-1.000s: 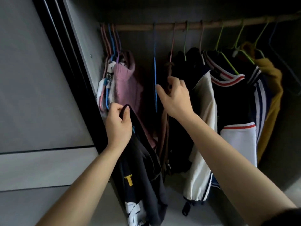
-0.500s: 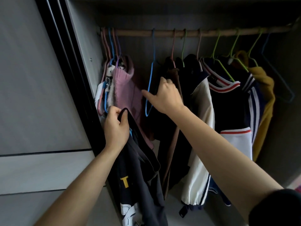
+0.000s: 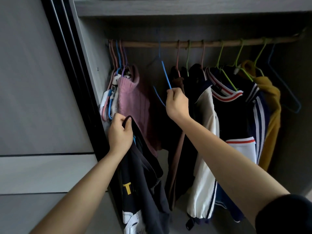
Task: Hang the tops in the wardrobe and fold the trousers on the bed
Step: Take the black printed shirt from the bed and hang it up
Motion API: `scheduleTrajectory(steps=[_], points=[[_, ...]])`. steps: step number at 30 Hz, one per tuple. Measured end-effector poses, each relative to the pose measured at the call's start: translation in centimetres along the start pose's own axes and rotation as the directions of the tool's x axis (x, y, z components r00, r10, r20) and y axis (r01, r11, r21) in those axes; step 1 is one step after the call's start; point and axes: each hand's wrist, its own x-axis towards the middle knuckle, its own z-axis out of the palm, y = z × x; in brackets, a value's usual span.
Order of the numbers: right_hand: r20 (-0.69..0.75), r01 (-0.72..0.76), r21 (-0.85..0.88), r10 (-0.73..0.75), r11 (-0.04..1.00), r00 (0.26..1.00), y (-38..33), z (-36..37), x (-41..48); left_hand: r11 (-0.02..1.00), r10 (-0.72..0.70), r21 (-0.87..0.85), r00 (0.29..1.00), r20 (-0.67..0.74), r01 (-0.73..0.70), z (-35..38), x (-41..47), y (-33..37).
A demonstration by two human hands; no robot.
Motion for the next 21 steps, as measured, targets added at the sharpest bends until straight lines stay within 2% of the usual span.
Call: scheduleTrajectory(steps=[6,9,15,19,21], points=[[-0.010,0.057,0.188,-0.056,0.981,0.998,3.1,-1.1,-4.3,1.000,-0.010,0.014,1.000,-0.001,0.010,0.2,-0.2,-0.1],[0.022,0.055,0.205,-0.061,0.977,0.998,7.0,-1.7,-7.9,0.999,-0.046,0.010,0.998,0.052,0.045,0.6,-0.3,-0.1],[0.041,0.056,0.054,-0.058,0.997,0.997,14.1,-5.6,-11.9,1.000,-0.003,-0.008,0.974,0.227,0.004,2.3,0.0,0.8],[0.077,0.081,-0.068,-0.076,0.994,0.994,17.4,-9.0,-13.3,0.986,0.092,0.104,0.948,0.303,-0.129,3.8,0.4,1.5],[0.110,0.113,-0.135,-0.099,0.984,0.989,17.9,-10.5,-13.6,0.972,0.159,0.105,0.918,0.364,-0.210,4.8,0.2,1.9]])
